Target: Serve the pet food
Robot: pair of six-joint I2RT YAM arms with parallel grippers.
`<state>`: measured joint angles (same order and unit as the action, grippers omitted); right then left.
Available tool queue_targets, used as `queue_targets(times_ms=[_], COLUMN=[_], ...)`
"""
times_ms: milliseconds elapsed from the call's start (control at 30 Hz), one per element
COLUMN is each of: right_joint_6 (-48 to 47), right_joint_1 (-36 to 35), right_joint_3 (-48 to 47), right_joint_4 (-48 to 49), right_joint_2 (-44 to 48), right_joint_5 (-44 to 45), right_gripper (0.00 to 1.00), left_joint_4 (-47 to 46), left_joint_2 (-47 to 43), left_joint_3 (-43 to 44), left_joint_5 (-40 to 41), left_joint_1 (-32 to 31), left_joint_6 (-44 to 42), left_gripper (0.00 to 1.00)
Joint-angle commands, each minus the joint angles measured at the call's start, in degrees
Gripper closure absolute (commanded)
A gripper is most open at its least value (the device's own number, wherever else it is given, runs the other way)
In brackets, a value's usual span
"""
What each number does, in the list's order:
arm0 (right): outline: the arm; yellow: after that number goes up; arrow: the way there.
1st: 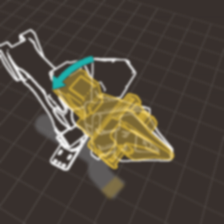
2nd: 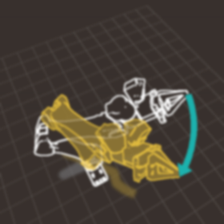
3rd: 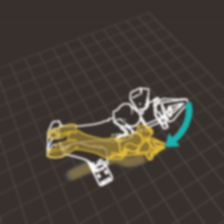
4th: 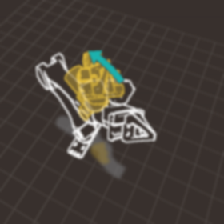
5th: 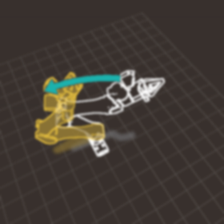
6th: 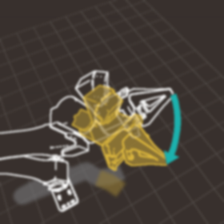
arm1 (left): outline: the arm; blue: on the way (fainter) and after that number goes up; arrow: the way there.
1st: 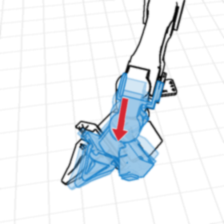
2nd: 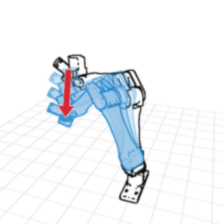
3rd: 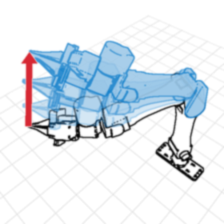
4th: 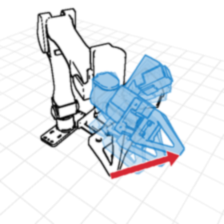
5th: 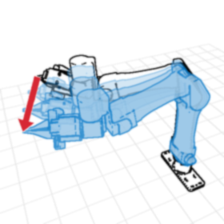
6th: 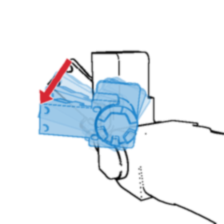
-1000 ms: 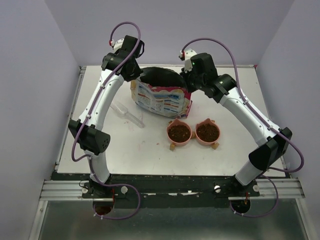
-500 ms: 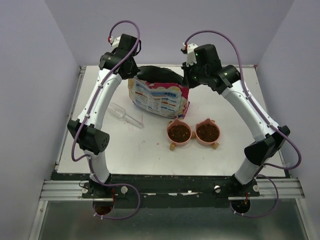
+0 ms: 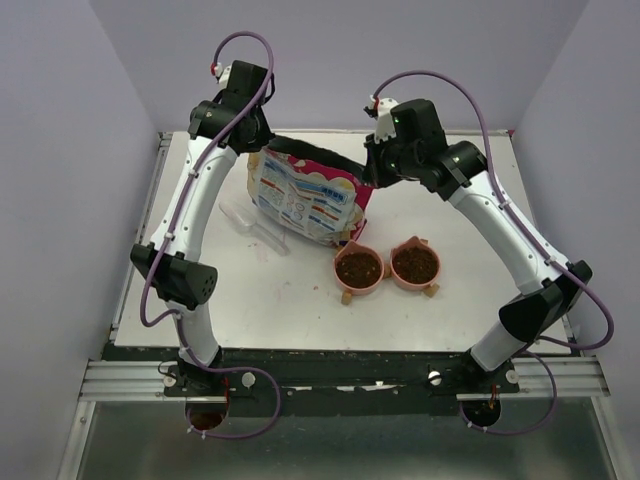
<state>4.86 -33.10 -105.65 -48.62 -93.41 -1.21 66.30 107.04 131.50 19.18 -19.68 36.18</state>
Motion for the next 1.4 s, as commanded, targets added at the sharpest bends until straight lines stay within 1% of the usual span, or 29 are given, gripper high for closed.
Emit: queue_targets(times_ms=[0,33,67,133,200,267,333,367,433,467,567,667,700,800,967,1067,1133,1233,1300,1367], right_joint_6=[-0.4,-0.2,-0.5,-0.4,-0.3,0.3,0.2,0.1,-0.5,-1.5,-6.7,-8.9,-9.8,-11.7,-14.0,-15.1,-14.3,-10.1,-8.7,-8.8], right_joint_1=[1.0,1.0,1.0,1.1,1.1,0.8,0.3,-0.1,-1.8,-3.1,-7.1,-9.8,-10.6,-11.7,-14.0,-16.5,-16.6,-16.6,-16.6,-16.6], right_joint_3=[0.2,-0.9,-1.5,-4.2,-8.1,-12.0,-14.7,-15.9,-18.1,-19.5,-21.6,-23.3,-23.3,-23.3,-17.9,-17.5,-18.2,-22.7,-23.5,-23.0], right_joint_4=[-7.1,-7.9,-8.0,-8.7,-9.2,-8.6,-7.0,-6.0,-3.9,-3.6,-3.1,-1.5,-1.0,-0.5,0.5,-0.3,0.2,-2.0,-3.2,-4.2], right_joint_2=[2.6,2.1,1.8,0.6,-1.2,-3.0,-4.3,-4.9,-6.1,-7.1,-10.9,-14.4,-15.3,-17.2,-17.1,-16.8,-15.4,-14.3,-13.3,-11.9], right_joint_5=[-1.1,-1.1,-1.1,-1.5,-3.5,-6.9,-11.2,-13.0,-13.9,-12.9,-6.5,0.9,4.2,9.1,10.9,17.3,17.0,14.4,15.2,14.1], right_gripper=[1.0,1.0,0.96,0.85,0.65,0.45,0.12,0.01,0.01,0.01,0.01,0.01,0.01,0.01,0.01,0.05,0.05,0.04,0.04,0.04], left_joint_4=[-11.0,-10.8,-11.0,-11.5,-12.2,-13.1,-12.7,-12.3,-11.5,-11.3,-10.6,-10.5,-10.5,-10.2,-10.5,-10.6,-10.8,-10.7,-10.4,-10.5], left_joint_2=[-6.2,-6.0,-5.8,-6.0,-6.1,-5.7,-4.8,-4.2,-3.8,-3.9,-4.2,-4.2,-4.2,-4.4,-5.2,-5.6,-6.2,-6.4,-6.4,-6.8], left_joint_3=[-0.5,-0.9,-1.9,-3.3,-4.3,-3.5,-1.6,-0.5,0.0,0.0,0.0,-0.1,0.0,-0.4,-1.3,-1.6,-1.9,-2.2,-2.3,-3.1], left_joint_5=[6.4,5.7,4.6,3.6,3.1,2.1,1.5,1.5,1.7,2.1,3.3,3.4,3.1,2.5,0.3,-1.8,-2.4,-3.2,-3.4,-3.5], left_joint_1=[3.9,3.8,3.9,3.8,3.9,3.9,3.9,3.9,3.9,3.9,3.9,3.9,4.0,4.1,4.4,5.0,5.4,5.9,6.1,6.2], left_joint_6=[-1.0,0.4,1.0,2.6,3.5,3.5,3.6,3.6,3.8,3.8,3.7,2.5,2.1,0.7,-0.3,-0.5,-0.5,0.0,0.3,0.3], left_gripper=[1.0,1.0,1.0,1.0,1.0,1.0,1.0,1.0,1.0,1.0,1.0,1.0,1.0,1.0,1.0,1.0,1.0,1.0,1.0,1.0])
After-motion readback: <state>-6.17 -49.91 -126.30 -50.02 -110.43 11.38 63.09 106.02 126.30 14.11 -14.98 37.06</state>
